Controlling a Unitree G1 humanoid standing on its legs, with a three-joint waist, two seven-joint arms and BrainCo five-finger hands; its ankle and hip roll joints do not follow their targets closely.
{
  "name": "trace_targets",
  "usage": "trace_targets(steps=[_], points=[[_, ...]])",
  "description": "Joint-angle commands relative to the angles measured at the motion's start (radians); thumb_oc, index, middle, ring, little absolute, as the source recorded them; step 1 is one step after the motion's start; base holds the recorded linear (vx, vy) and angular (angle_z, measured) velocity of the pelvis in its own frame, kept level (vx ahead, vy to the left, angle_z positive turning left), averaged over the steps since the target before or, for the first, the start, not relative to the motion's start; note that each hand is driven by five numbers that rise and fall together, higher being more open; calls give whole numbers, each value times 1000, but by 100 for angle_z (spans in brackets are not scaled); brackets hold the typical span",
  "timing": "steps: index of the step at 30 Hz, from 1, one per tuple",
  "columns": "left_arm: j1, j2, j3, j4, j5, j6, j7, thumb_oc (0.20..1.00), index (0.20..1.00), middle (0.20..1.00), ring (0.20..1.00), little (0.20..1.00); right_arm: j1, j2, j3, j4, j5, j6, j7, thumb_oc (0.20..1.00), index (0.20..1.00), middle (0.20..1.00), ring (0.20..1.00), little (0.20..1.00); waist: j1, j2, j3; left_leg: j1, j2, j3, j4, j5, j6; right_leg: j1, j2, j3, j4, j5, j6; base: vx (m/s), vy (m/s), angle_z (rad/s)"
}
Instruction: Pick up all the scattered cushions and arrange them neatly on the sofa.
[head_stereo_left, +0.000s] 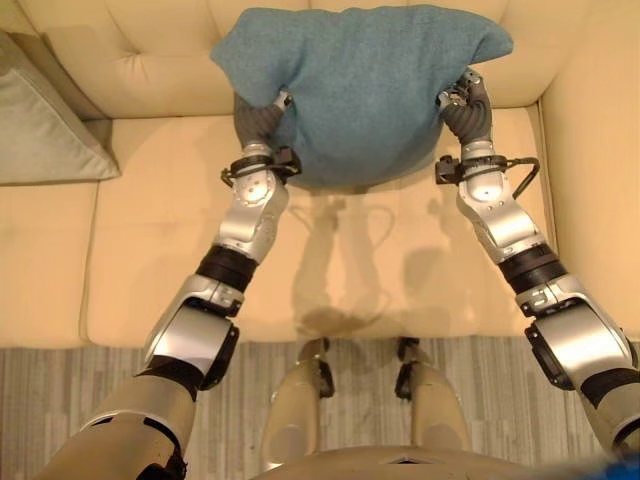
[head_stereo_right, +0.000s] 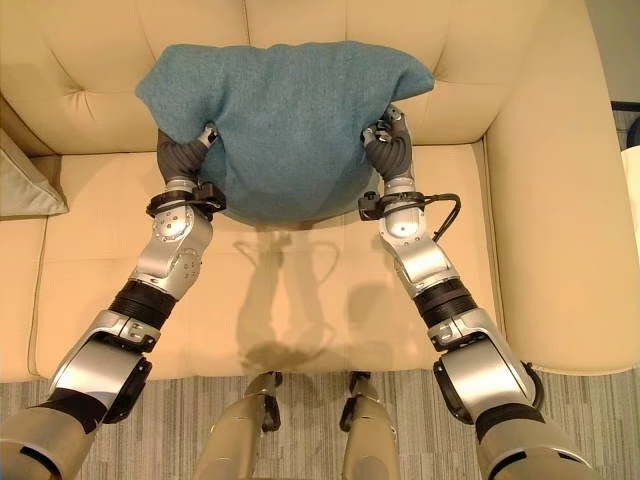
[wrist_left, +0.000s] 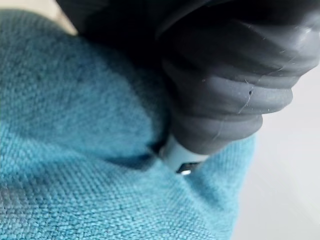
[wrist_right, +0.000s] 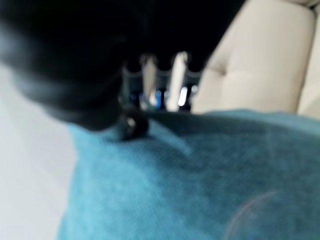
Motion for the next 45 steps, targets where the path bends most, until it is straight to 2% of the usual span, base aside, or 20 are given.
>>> trace_targets(steps=[1,7,8,9,11,12,13,20,21,25,30,36,39,45], points=[[-206,-50,-91,1,40,-97,-53,200,200,200,200,200,-179,100,66,-62,-30,-115,41,200,200,200,200,200,18,-9,-45,-41,7,-13,146,-116,-82,-96,-8,-2,61,37,63,-36,18,1],[-239,-20,-107,57,78,-75,-61,200,200,200,200,200,-204,82,72,-18,-51,-108,37,200,200,200,200,200,19,-5,-36,-100,8,-19,134,-90,-87,-148,-11,-2,47,63,69,-27,5,1],[-240,-20,-107,57,78,-76,-62,300,300,300,300,300,-205,82,71,-17,-51,-108,37,200,200,200,200,200,19,-5,-37,-103,8,-19,134,-90,-87,-151,-11,-2,46,63,69,-28,-17,-3],[-257,-12,-105,88,82,-71,-58,1000,1000,1000,1000,1000,-222,79,73,9,-56,-105,34,200,200,200,200,200,21,-9,-37,-127,10,-20,134,-85,-90,-170,-11,-1,34,77,73,0,0,0],[-273,3,-102,113,92,-66,-52,1000,1000,1000,1000,1000,-239,70,77,31,-60,-99,33,200,200,200,200,200,22,-12,-38,-146,11,-22,138,-83,-91,-184,-10,2,27,84,75,0,0,0],[-290,16,-97,136,91,-61,-46,1000,1000,1000,1000,1000,-258,65,78,49,-66,-95,28,583,583,583,583,583,24,-15,-39,-162,12,-22,145,-83,-92,-194,-10,1,21,92,76,-1,-2,-4],[-298,24,-94,148,90,-62,-44,1000,1000,1000,1000,1000,-269,59,79,60,-69,-93,25,1000,1000,1000,1000,1000,24,-15,-40,-172,13,-23,148,-84,-93,-201,-10,3,19,94,76,1,-3,-4],[-333,123,-67,185,127,-45,-28,1000,1000,1000,1000,1000,-344,-12,75,128,-95,-71,10,1000,1000,1000,1000,1000,27,-16,-56,-212,16,-35,175,-95,-96,-228,-14,10,16,100,77,9,6,-2],[-379,170,-65,244,208,16,31,1000,1000,1000,1000,1000,-377,-38,69,174,-114,-46,-19,1000,1000,1000,1000,1000,30,-13,-66,-216,17,-36,171,-93,-98,-232,-16,7,13,102,79,0,0,0],[-431,189,-53,266,217,37,67,1000,1000,1000,1000,1000,-436,-53,48,253,-120,-14,-68,1000,1000,1000,1000,1000,35,-9,-62,-217,14,-39,163,-88,-99,-231,-16,3,9,106,82,0,0,0],[-483,284,-61,297,184,45,49,1000,1000,1000,1000,1000,-510,-127,73,359,-98,26,-70,1000,1000,1000,1000,1000,43,-4,-67,-213,10,-46,157,-84,-102,-227,-17,1,1,113,83,10,8,6],[-478,377,-62,314,179,54,20,1000,1000,1000,1000,1000,-511,-212,74,403,-52,24,-57,1000,1000,1000,1000,1000,43,-3,-68,-213,4,-53,159,-84,-101,-222,-18,4,-2,117,84,1,1,1],[-379,479,-30,272,190,45,-10,1000,1000,1000,1000,1000,-441,-333,67,380,-35,10,-21,1000,1000,1000,1000,1000,42,-1,-73,-200,0,-48,163,-93,-98,-213,-21,6,-1,118,86,17,33,1],[-52,528,86,-5,168,-23,-117,1000,1000,1000,1000,1000,-133,-484,-13,205,-5,-47,121,1000,1000,1000,1000,1000,40,0,-75,-148,-9,-45,150,-97,-96,-173,-28,-4,12,99,81,13,4,1]])
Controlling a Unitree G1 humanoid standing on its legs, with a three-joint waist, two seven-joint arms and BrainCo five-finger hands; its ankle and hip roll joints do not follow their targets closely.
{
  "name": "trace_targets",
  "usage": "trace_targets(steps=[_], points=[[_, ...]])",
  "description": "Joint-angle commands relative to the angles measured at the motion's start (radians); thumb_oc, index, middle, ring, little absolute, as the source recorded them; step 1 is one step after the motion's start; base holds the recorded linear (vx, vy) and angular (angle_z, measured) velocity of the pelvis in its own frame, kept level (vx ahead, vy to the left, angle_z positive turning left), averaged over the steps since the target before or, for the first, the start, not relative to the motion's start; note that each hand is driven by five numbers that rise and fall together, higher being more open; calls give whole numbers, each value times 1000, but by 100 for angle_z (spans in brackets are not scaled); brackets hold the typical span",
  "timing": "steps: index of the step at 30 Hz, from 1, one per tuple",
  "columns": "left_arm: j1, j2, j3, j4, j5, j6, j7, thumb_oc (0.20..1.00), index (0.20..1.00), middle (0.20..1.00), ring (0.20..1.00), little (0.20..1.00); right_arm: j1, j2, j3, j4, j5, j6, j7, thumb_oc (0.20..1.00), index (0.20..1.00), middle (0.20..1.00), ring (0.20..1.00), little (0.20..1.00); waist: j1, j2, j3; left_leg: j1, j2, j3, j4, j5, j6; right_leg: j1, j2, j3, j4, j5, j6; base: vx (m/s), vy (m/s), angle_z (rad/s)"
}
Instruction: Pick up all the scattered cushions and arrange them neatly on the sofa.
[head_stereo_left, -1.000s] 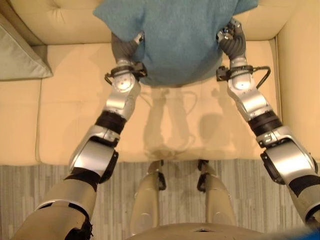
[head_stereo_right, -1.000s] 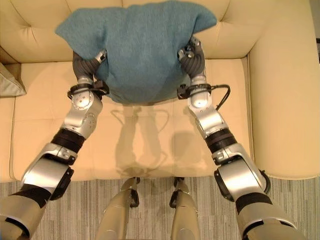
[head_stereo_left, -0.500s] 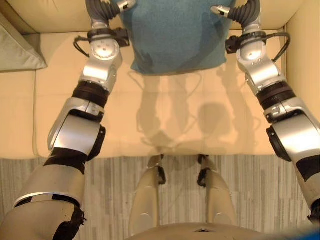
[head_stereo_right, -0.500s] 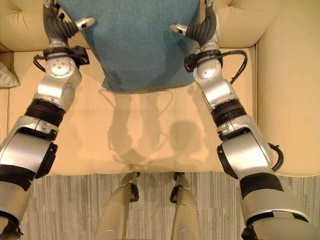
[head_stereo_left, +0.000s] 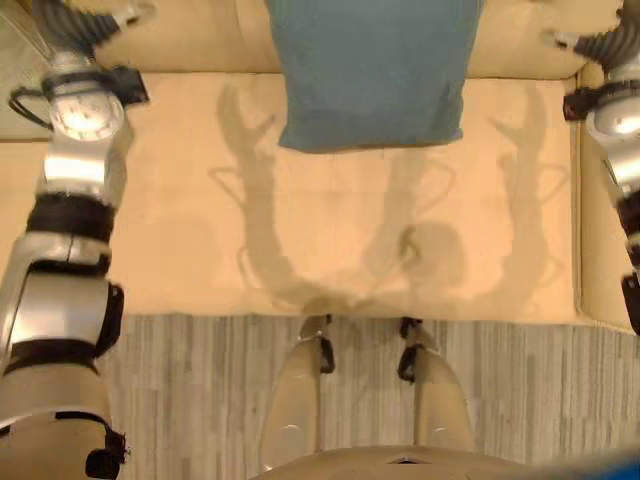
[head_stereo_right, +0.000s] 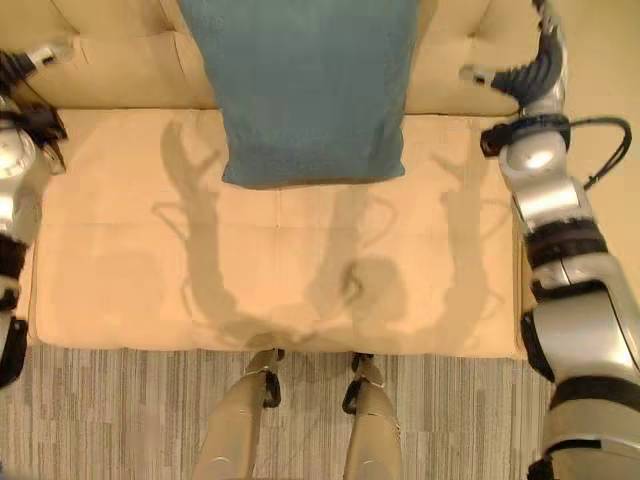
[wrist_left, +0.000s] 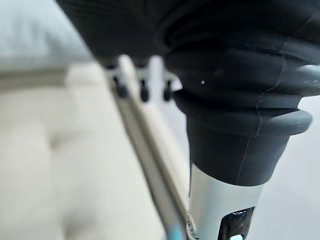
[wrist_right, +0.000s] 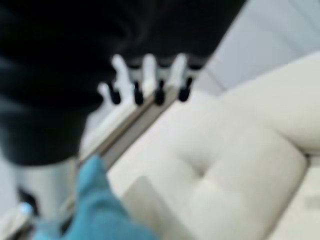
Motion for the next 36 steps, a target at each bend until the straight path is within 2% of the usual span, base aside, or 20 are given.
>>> trace_targets(steps=[1,2,3,5,8,9,12,14,15,16,17,18,19,20,23,25,26,28,33,36], points=[[140,-7,66,-113,20,-92,-81,1000,1000,1000,1000,1000,160,-56,-51,-98,-1,-88,92,1000,1000,1000,1000,1000,3,0,-75,48,-9,-14,71,-103,-97,-4,-16,-9,-21,74,80,37,-18,-1],[152,-8,70,-122,22,-90,-81,1000,1000,1000,1000,1000,173,-56,-56,-107,-3,-86,92,1000,1000,1000,1000,1000,3,0,-78,51,-9,-14,70,-103,-97,-1,-17,-9,-21,73,80,59,-24,3],[298,-35,122,-186,26,-91,-108,1000,1000,1000,1000,1000,312,-38,-129,-162,-4,-106,115,1000,1000,1000,1000,1000,1,-1,-79,85,-10,-13,63,-106,-99,29,-20,-17,-12,61,79,53,-7,3],[426,-38,153,-272,62,-87,-151,1000,1000,1000,1000,1000,448,-31,-183,-204,-17,-113,151,1000,1000,1000,1000,1000,3,-1,-80,128,-10,-14,52,-108,-99,63,-19,-25,-3,46,79,67,-6,2],[567,-69,188,-298,81,-78,-191,1000,1000,1000,1000,1000,589,-14,-233,-249,-50,-122,181,1000,1000,1000,1000,1000,4,-1,-75,180,-10,-12,44,-108,-101,116,-19,-38,7,30,80,49,-13,6],[645,-104,200,-301,112,-67,-210,1000,1000,1000,1000,1000,668,14,-253,-271,-63,-127,212,1000,1000,1000,1000,1000,10,-2,-64,233,-10,-11,37,-110,-105,175,-22,-58,8,17,81,81,-40,12],[775,-149,197,-274,164,-47,-268,1000,1000,1000,1000,1000,792,34,-235,-252,-144,-120,263,1000,1000,1000,1000,1000,14,-5,-54,298,-16,-10,36,-95,-97,253,-21,-94,-2,16,69,-18,-36,26],[863,-229,189,-214,172,-32,-289,1000,1000,1000,1000,1000,856,93,-217,-206,-161,-116,286,1000,1000,1000,1000,1000,16,-7,-64,339,-13,-8,36,-100,-97,294,-15,-103,1,4,69,43,-41,11],[893,-228,186,-194,216,-32,-300,1000,1000,1000,1000,1000,881,99,-212,-180,-191,-114,294,1000,1000,1000,1000,1000,14,-5,-72,358,-10,-8,30,-100,-98,313,-12,-105,1,-2,69,36,-38,4],[919,-273,177,-152,237,-21,-300,1000,1000,1000,1000,1000,906,130,-203,-165,-211,-112,302,1000,1000,1000,1000,1000,13,-5,-81,380,-7,-3,23,-98,-99,328,-7,-107,3,-7,70,21,-23,3],[919,-273,177,-151,237,-21,-300,1000,1000,1000,1000,1000,907,129,-203,-165,-211,-112,302,1000,1000,1000,1000,1000,13,-4,-81,381,-7,-2,22,-98,-99,329,-6,-107,3,-7,70,23,-36,2],[947,-325,174,-67,223,-11,-314,1000,1000,1000,1000,1000,931,157,-167,-123,-253,-109,312,1000,1000,1000,1000,1000,12,-5,-93,407,-4,-3,9,-96,-100,349,1,-106,6,-16,68,26,-34,1],[954,-321,165,-46,248,-14,-320,1000,1000,1000,1000,1000,940,148,-154,-100,-295,-109,311,1000,1000,1000,1000,1000,11,-4,-101,419,-3,-2,4,-95,-101,365,4,-107,2,-20,67,69,-77,0],[998,-376,158,11,267,4,-332,1000,1000,1000,1000,1000,978,186,-137,-43,-363,-95,312,1000,1000,1000,1000,1000,10,-3,-126,454,0,0,-11,-90,-103,398,17,-113,-4,-30,66,45,-55,1],[1014,-419,140,109,313,16,-329,1000,1000,1000,1000,1000,1002,228,-119,32,-389,-88,310,1000,1000,1000,1000,1000,7,-3,-144,488,2,5,-29,-86,-104,430,32,-115,-14,-40,63,20,-73,6],[1037,-497,130,234,340,42,-334,1000,1000,1000,1000,1000,1037,290,-90,125,-423,-75,319,1000,1000,1000,1000,1000,8,-9,-167,529,8,12,-51,-81,-105,473,56,-113,-38,-49,58,-28,-88,-5],[1037,-497,130,234,340,42,-334,1000,1000,1000,1000,1000,1037,290,-90,125,-423,-75,319,1000,1000,1000,1000,1000,8,-9,-167,529,8,12,-51,-81,-105,473,56,-113,-38,-49,58,-23,-57,-8],[1025,-555,119,397,405,70,-336,1000,1000,1000,1000,1000,1043,340,-49,246,-481,-60,318,1000,1000,1000,1000,1000,8,-11,-189,557,16,16,-71,-71,-110,502,74,-113,-56,-58,54,-70,-111,-11],[1022,-591,132,493,445,92,-327,1000,1000,1000,1000,1000,1065,394,-48,295,-471,-48,317,1000,1000,1000,1000,1000,3,-13,-209,572,32,17,-81,-51,-119,529,101,-101,-72,-70,42,-78,-96,-4],[1021,-599,134,533,448,97,-327,1000,1000,1000,1000,1000,1087,414,-38,322,-457,-46,322,1000,1000,1000,1000,1000,3,-18,-204,572,59,3,-70,-26,-130,556,133,-88,-70,-97,18,-142,-138,0]])
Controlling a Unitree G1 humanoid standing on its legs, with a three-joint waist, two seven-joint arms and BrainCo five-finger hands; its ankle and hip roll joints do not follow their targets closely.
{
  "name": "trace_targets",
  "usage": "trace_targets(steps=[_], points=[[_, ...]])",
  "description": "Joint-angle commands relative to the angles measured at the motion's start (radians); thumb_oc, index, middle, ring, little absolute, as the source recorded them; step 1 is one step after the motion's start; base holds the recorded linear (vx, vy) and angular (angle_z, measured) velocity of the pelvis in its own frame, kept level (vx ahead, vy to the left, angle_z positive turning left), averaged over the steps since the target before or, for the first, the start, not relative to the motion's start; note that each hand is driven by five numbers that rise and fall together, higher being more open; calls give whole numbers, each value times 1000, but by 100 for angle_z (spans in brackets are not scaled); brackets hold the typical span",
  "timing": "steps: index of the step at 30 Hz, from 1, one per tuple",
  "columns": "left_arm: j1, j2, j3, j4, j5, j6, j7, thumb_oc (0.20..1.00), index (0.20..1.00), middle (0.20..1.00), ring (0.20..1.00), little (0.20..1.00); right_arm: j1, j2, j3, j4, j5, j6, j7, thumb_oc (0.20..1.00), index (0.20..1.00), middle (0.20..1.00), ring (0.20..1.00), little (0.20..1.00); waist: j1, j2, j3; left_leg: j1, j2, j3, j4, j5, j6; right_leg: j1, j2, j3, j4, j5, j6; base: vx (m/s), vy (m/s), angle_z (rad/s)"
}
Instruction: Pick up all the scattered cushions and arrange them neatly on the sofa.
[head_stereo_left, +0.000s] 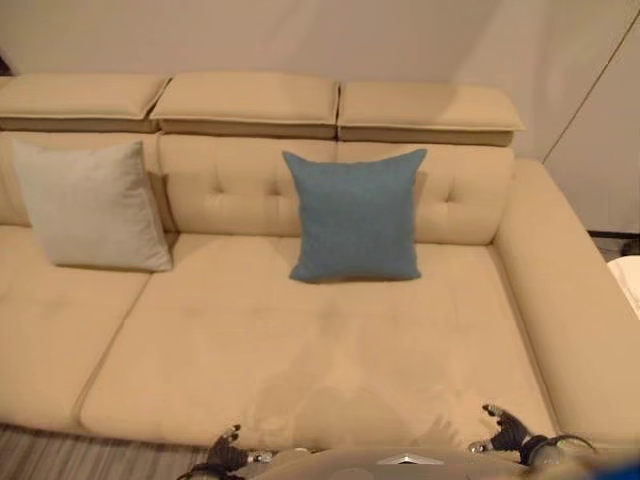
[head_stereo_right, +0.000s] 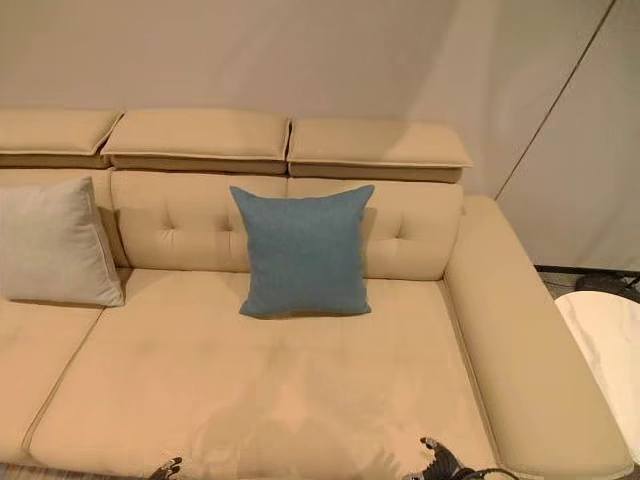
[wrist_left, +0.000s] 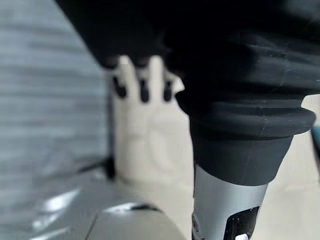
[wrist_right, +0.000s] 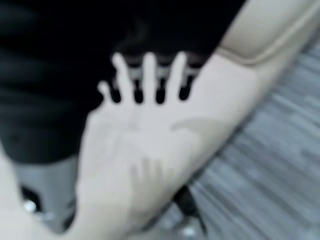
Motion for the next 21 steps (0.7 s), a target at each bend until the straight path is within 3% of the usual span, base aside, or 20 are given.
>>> trace_targets(steps=[1,4,6,9,11,12,13,16,18,19,20,21], points=[[-79,23,10,31,37,1,10,1000,1000,1000,1000,1000,-57,-13,9,-4,43,-5,-7,1000,1000,1000,1000,1000,6,-26,49,-7,32,30,82,32,-68,-32,61,-7,79,-36,-9,-180,-161,4],[-95,26,5,47,30,2,8,1000,1000,1000,1000,1000,-60,-10,10,4,59,-5,-5,1000,1000,1000,1000,1000,3,-32,61,-33,47,25,125,45,-75,-25,71,-7,69,-35,-18,-175,-102,17],[-115,23,5,49,13,2,6,1000,1000,1000,1000,1000,-72,-12,12,23,70,0,-3,1000,1000,1000,1000,1000,-6,-49,76,-54,46,60,248,0,-62,-43,59,-14,73,-27,-29,-262,-72,17],[-119,18,4,54,8,-1,5,1000,1000,1000,1000,1000,-79,-11,16,44,65,5,-2,1000,1000,1000,1000,1000,-6,-59,77,-45,0,41,319,-68,-49,-59,40,-11,75,2,-23,-136,2,17],[-121,3,-1,67,23,0,-2,1000,1000,1000,1000,1000,-84,-15,10,63,40,12,1,1000,1000,1000,1000,1000,-17,-50,62,21,-74,28,350,-157,-37,-100,20,-1,90,46,-2,-206,87,4],[-121,3,-1,67,23,0,-2,1000,1000,1000,1000,1000,-84,-14,10,63,40,12,1,1000,1000,1000,1000,1000,-19,-53,59,18,-77,27,346,-152,-36,-104,17,-2,91,47,-1,-234,161,-16],[-131,-7,0,77,20,3,-6,1000,1000,1000,1000,1000,-87,-10,2,69,38,17,3,1000,1000,1000,1000,1000,-29,-36,59,73,-108,6,331,-185,-34,-138,7,-3,105,75,10,-192,124,-2],[-148,-7,-21,80,46,5,-9,1000,1000,1000,1000,1000,-85,1,-3,75,44,22,6,1000,1000,1000,1000,1000,-56,-29,59,117,-127,5,280,-205,-18,-193,-24,-21,137,103,25,-269,163,23],[-180,-6,-49,77,63,8,-9,1000,1000,1000,1000,1000,-98,17,-15,78,57,31,-7,1000,1000,1000,1000,1000,-80,-40,78,119,-141,19,202,-251,15,-229,-73,-28,136,149,61,-375,235,46],[-192,1,-51,90,68,8,-10,1000,1000,1000,1000,1000,-108,28,-21,69,71,33,-11,1000,1000,1000,1000,1000,-86,-55,90,117,-163,17,177,-249,32,-253,-105,-18,120,216,95,-325,227,35],[-194,5,-48,93,74,6,-6,1000,1000,1000,1000,1000,-112,34,-13,68,65,35,-9,1000,1000,1000,1000,1000,-84,-60,95,115,-169,15,170,-247,38,-259,-114,-15,111,230,102,-410,216,17],[-204,15,-49,96,87,7,-4,1000,1000,1000,1000,1000,-128,53,1,67,63,40,-3,1000,1000,1000,1000,1000,-82,-62,109,109,-157,16,167,-239,43,-279,-126,32,108,245,119,-327,106,-18]])
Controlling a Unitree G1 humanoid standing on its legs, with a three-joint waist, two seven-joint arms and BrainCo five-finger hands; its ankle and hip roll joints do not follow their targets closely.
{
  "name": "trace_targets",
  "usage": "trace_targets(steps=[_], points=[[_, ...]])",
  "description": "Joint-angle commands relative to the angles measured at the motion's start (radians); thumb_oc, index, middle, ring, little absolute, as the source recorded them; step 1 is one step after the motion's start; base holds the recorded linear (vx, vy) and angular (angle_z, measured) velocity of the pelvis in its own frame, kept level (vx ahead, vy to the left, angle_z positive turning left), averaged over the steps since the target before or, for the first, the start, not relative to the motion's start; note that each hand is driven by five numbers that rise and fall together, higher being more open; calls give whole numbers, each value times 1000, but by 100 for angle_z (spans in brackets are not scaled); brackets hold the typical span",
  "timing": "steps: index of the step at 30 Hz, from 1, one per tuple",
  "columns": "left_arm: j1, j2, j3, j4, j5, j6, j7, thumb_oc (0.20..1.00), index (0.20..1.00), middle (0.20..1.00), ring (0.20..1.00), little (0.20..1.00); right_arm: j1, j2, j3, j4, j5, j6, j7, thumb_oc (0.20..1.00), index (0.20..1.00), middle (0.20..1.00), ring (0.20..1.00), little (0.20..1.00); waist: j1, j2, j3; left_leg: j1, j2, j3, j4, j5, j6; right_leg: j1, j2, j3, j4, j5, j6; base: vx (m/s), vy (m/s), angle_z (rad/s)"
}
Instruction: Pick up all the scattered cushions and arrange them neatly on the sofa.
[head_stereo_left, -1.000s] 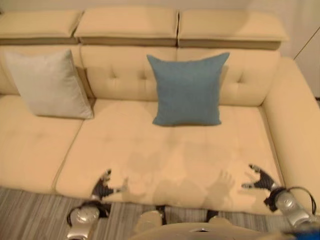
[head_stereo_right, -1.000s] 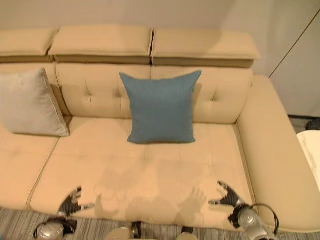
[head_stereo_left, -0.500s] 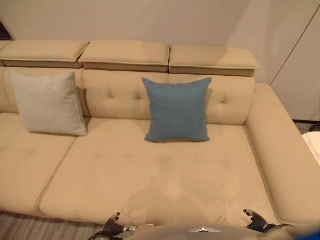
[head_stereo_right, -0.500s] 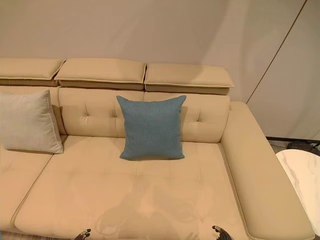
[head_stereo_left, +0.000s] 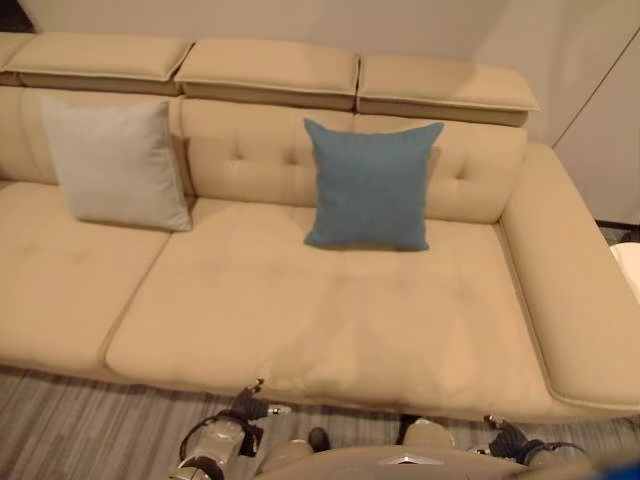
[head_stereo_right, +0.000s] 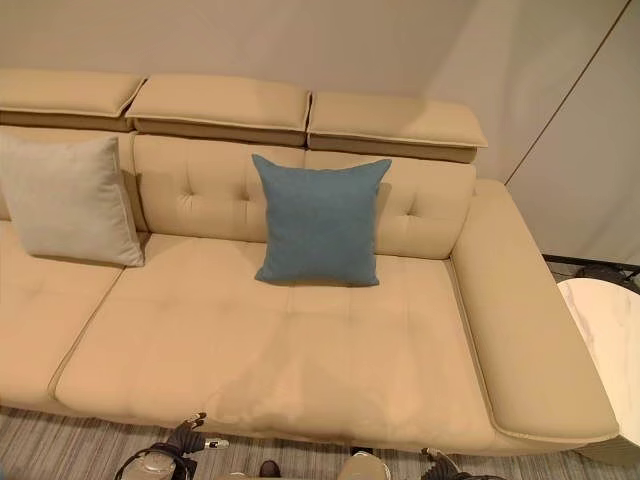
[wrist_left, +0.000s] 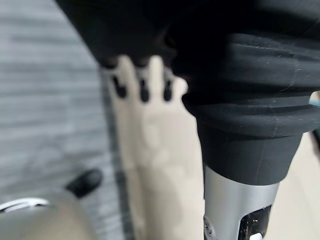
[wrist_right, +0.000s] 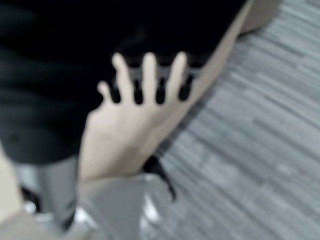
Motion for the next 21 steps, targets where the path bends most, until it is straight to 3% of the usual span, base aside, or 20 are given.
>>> trace_targets(steps=[1,2,3,4,5,7,11,14,21], points=[[19,32,39,8,54,-6,3,1000,1000,1000,1000,1000,-47,-6,55,-19,23,9,0,1000,1000,1000,1000,1000,11,19,3,98,57,-22,17,-59,-114,-72,82,76,-133,141,50,-389,121,-33],[19,36,43,20,52,-2,3,1000,1000,1000,1000,1000,-53,7,64,-17,28,10,4,1000,1000,1000,1000,1000,13,25,7,86,66,-19,10,-36,-103,-70,102,119,-59,100,36,-366,139,-44],[21,38,43,35,54,2,3,1000,1000,1000,1000,1000,-47,12,66,-9,28,12,7,1000,1000,1000,1000,1000,32,33,-2,77,77,-5,6,-25,-95,-38,112,102,13,43,10,-284,126,-26],[21,39,43,35,54,2,3,1000,1000,1000,1000,1000,-47,13,66,-9,28,12,7,1000,1000,1000,1000,1000,31,31,-5,74,76,-6,5,-22,-94,-41,111,102,12,44,10,-291,117,-33],[30,41,42,35,49,4,0,1000,1000,1000,1000,1000,-47,13,69,0,26,9,11,1000,1000,1000,1000,1000,45,41,-17,60,88,3,-4,1,-85,-11,149,121,121,-20,-10,-185,50,-40],[36,44,41,40,45,7,-5,1000,1000,1000,1000,1000,-40,23,68,11,33,6,15,1000,1000,1000,1000,1000,57,34,-36,41,87,-2,-9,16,-86,30,187,146,131,-55,-10,-177,-3,-33],[40,43,61,53,30,9,0,1000,1000,1000,1000,1000,-48,37,82,20,35,7,12,1000,1000,1000,1000,1000,97,10,-76,6,112,41,-23,47,-120,136,187,64,-72,-91,-13,-136,-120,-18],[42,28,61,66,38,11,-2,1000,1000,1000,1000,1000,-44,39,84,43,41,10,10,1000,1000,1000,1000,1000,95,8,-92,16,135,61,-32,65,-141,175,219,89,-175,-75,-18,-52,-149,-83],[38,13,36,61,56,11,-3,1000,1000,1000,1000,1000,-27,45,86,78,45,13,10,1000,1000,1000,1000,1000,83,11,-88,36,151,48,-47,82,-153,204,237,83,-209,-76,-35,-33,-82,2]])
